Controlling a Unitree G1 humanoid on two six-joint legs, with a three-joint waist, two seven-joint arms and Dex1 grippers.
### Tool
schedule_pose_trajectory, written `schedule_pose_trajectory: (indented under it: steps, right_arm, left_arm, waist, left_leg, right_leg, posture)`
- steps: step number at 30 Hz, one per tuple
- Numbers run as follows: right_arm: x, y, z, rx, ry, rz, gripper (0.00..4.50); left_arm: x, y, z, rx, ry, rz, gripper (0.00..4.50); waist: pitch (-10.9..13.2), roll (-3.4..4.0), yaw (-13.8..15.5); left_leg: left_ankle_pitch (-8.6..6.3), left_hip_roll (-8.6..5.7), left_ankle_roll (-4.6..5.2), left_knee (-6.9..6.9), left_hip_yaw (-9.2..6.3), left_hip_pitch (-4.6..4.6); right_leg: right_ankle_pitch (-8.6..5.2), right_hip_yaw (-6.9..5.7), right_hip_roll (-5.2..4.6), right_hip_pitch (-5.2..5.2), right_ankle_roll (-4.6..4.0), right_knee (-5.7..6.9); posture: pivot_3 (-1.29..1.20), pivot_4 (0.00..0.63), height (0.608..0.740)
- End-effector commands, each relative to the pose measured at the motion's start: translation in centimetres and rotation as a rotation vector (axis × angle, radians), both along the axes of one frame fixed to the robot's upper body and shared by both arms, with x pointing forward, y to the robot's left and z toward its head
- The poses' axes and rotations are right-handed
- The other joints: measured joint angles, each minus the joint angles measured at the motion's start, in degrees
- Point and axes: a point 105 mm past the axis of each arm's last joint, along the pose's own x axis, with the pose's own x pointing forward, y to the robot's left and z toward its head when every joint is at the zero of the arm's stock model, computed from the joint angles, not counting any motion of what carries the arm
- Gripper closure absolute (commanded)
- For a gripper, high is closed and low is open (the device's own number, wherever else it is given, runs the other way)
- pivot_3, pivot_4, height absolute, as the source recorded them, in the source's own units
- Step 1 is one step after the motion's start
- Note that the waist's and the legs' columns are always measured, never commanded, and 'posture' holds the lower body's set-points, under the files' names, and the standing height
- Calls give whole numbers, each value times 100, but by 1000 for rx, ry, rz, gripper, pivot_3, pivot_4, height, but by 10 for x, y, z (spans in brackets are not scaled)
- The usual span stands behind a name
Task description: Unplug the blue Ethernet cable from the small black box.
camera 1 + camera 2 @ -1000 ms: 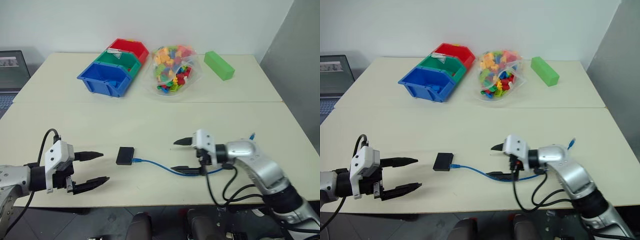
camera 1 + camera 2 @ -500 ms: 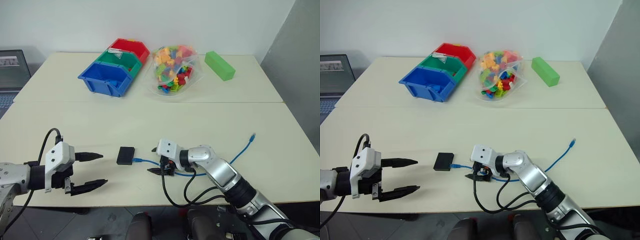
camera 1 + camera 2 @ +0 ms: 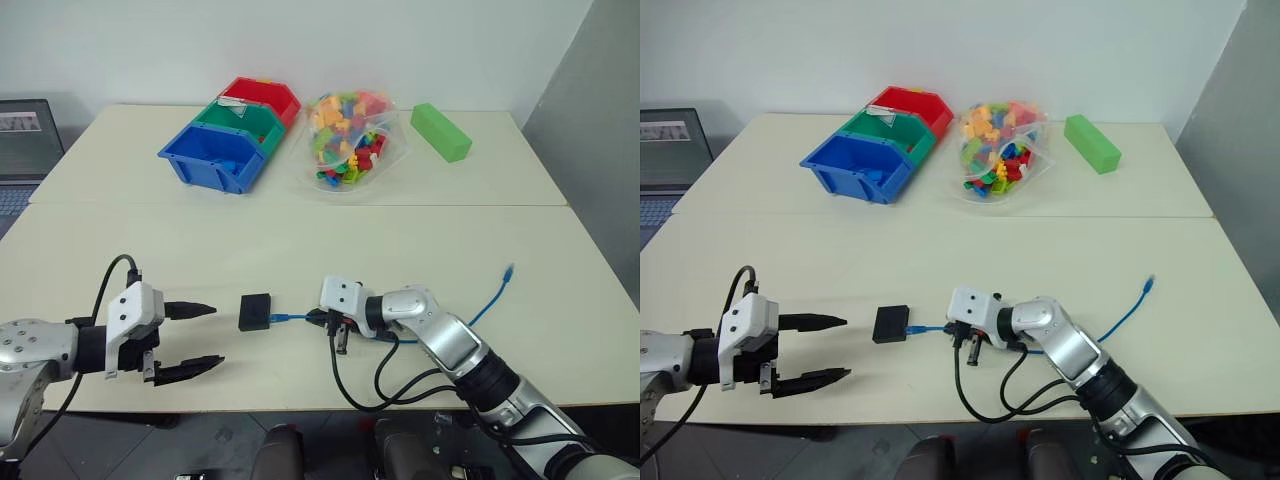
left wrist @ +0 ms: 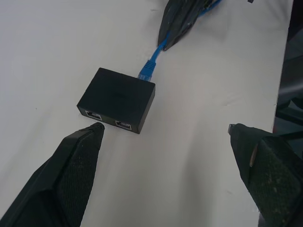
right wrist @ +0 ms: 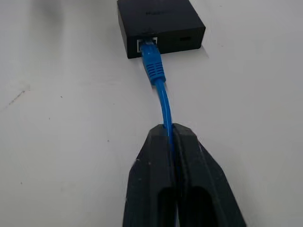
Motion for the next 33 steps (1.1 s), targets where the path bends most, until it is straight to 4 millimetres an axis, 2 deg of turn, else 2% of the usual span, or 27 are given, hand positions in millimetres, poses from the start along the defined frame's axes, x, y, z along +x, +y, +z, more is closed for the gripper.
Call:
schedule_pose_trajectory:
  steps: [1,7,11,15,18,23,33]
  right_arm:
    - [12,-32,3,-28,-39,-89,4485]
    - [27,-104,10,-82,-61,-267,4485]
    - [17,-144,10,-120,-31,-320,4485]
    - [-15,-139,8,-97,42,-212,4485]
    - [-20,-134,8,-104,30,-187,3780]
    - [-9,-115,19,-34,-14,-201,2540]
    - [5,-100,5,-23,16,-229,2540]
  left_arm:
    - [4,-6,3,-2,-24,-28,0]
    - [11,-12,2,-9,-31,-61,0]
    - [15,-18,3,-27,-32,-85,0]
    - [17,-26,1,-40,-28,-119,0]
    - [18,-28,1,-50,-27,-128,0]
    - [19,-32,0,-68,-29,-132,0]
    - [16,-36,-4,-98,-25,-125,0]
  waist:
    - [0,0,17]
    - [-1,-2,65]
    - [-1,-2,49]
    - [-2,-3,36]
    - [-1,-2,-6]
    - [-1,-2,-84]
    - [-2,-3,-80]
  left_leg:
    - [0,0,0,0,1,0]
    - [0,-8,0,2,1,-2]
    - [0,-6,1,0,3,-1]
    - [-1,-6,1,0,2,-1]
    - [-1,-3,1,0,1,0]
    - [-1,1,2,0,0,3]
    - [-1,-2,2,0,3,0]
  right_leg:
    - [0,0,0,0,0,0]
    - [1,-1,-6,3,2,-5]
    - [1,1,-5,3,2,-5]
    - [0,3,-4,5,1,-6]
    - [0,4,-1,4,1,-6]
    - [0,5,4,3,2,-1]
    - [0,6,2,3,2,-5]
  posture:
    - [0,150,740]
    - [0,150,740]
    - [0,150,740]
    - [0,150,740]
    - [0,150,740]
    - [0,150,740]
    - [0,150,740]
